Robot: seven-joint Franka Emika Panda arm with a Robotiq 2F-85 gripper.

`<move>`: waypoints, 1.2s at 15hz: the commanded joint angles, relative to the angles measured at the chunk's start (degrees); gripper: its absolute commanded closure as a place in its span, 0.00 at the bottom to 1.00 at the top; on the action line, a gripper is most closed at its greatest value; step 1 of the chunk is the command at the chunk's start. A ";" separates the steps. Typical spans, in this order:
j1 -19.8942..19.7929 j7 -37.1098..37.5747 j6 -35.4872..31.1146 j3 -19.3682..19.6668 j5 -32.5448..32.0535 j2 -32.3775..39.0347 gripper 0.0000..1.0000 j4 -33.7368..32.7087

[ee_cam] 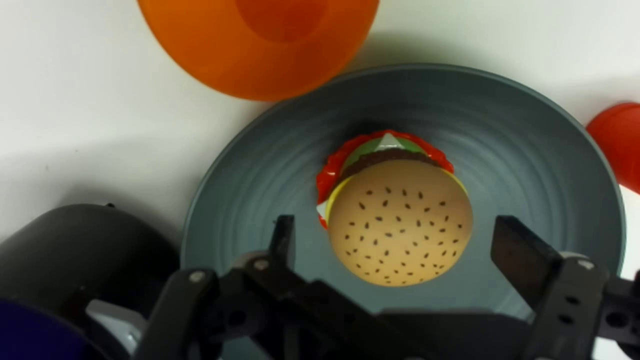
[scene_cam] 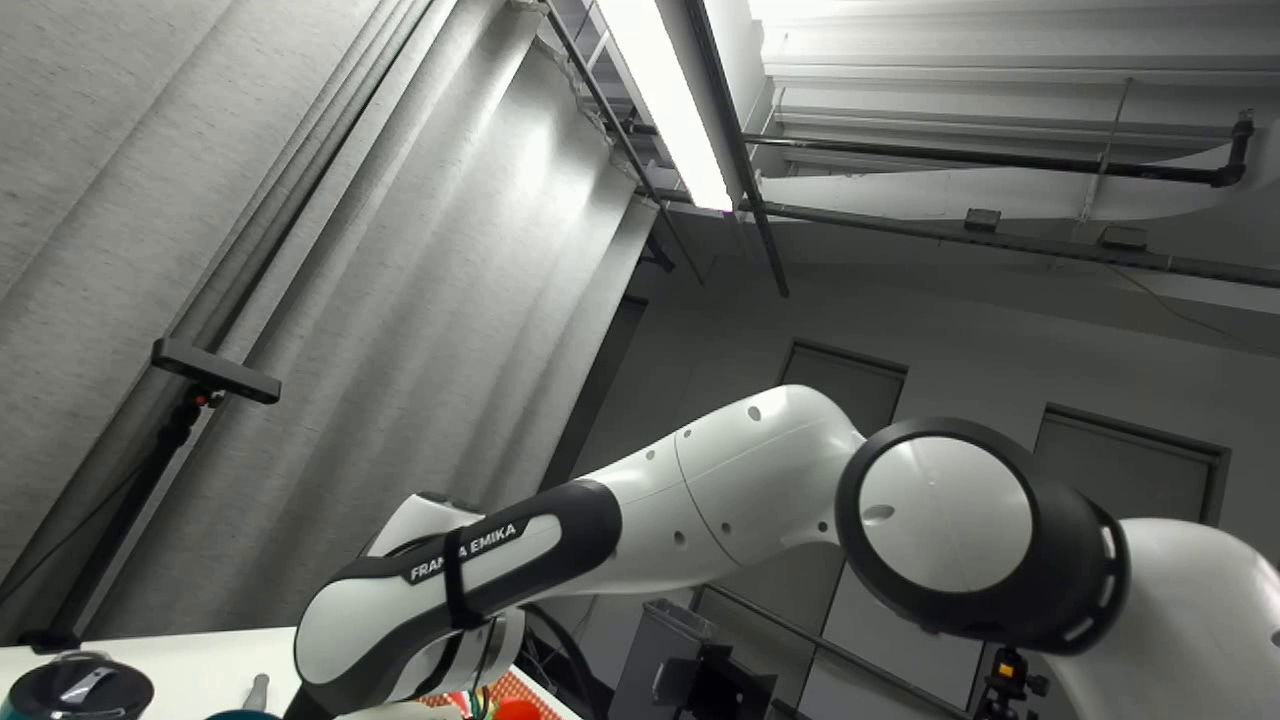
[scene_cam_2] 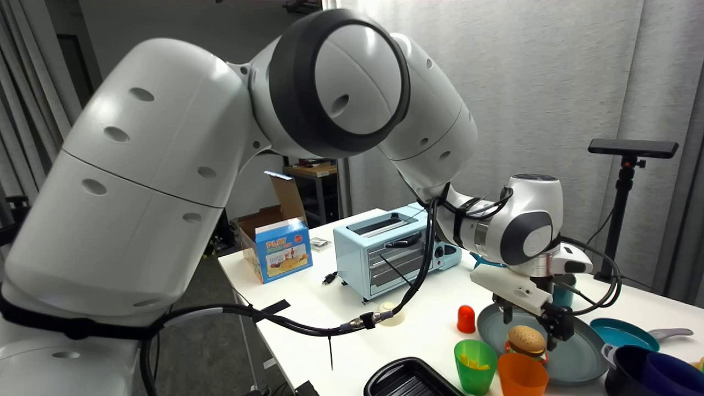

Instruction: Take the burger toy off the plate

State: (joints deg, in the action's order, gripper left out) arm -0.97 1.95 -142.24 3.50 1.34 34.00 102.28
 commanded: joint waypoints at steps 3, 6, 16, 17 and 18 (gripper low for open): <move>-0.40 0.07 0.10 -0.44 -0.37 -0.01 0.00 -0.07; -0.40 0.05 0.10 -0.45 -0.37 0.00 0.00 -0.07; -0.07 -0.09 0.81 -0.13 -1.02 3.45 0.00 -4.38; 0.14 0.17 0.76 0.06 -1.28 4.06 0.00 -5.08; 0.11 0.18 0.88 0.13 -1.30 4.59 0.00 -5.90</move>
State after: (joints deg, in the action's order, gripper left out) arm -0.61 1.83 -142.24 3.55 1.34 35.86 100.64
